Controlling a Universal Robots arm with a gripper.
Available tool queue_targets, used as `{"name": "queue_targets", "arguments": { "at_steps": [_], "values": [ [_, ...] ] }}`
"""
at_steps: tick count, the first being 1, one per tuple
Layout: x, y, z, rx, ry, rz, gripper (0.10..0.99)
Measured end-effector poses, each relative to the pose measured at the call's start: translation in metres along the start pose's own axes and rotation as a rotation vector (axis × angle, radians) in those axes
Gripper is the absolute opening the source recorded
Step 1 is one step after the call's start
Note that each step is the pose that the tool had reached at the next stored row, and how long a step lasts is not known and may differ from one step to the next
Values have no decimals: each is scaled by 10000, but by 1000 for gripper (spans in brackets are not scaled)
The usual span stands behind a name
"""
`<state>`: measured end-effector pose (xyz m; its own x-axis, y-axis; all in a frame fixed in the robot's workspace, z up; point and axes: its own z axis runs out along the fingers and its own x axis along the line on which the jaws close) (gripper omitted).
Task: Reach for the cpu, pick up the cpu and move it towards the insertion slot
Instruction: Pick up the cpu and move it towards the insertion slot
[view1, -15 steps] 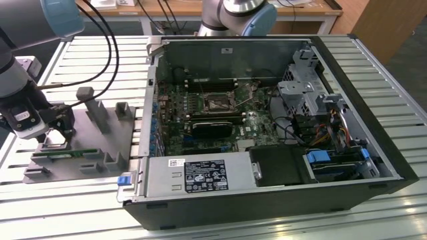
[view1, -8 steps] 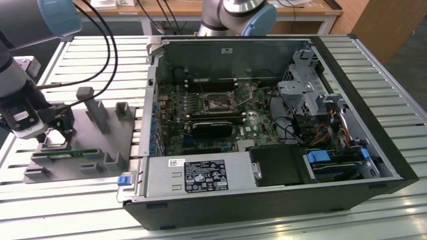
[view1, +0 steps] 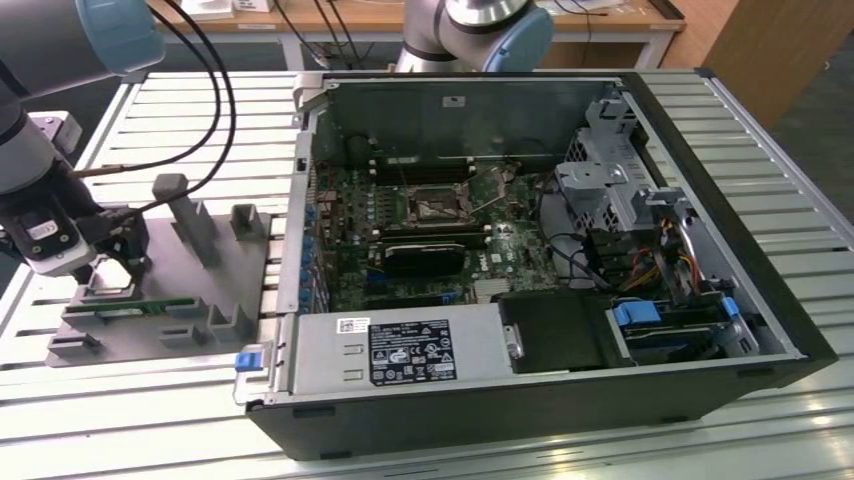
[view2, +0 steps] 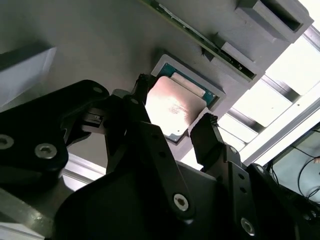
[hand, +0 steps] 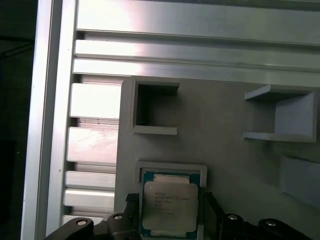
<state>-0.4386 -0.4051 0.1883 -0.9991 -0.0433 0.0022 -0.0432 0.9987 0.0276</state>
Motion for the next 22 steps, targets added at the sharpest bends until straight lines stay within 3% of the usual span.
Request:
{"name": "queue_targets", "arguments": {
  "at_steps": [11,12,22],
  "values": [
    [15,11,27,0,-1,1,608],
    [15,12,27,0,-2,0,537],
    [14,16,24,-1,-7,1,529]
  ]
}}
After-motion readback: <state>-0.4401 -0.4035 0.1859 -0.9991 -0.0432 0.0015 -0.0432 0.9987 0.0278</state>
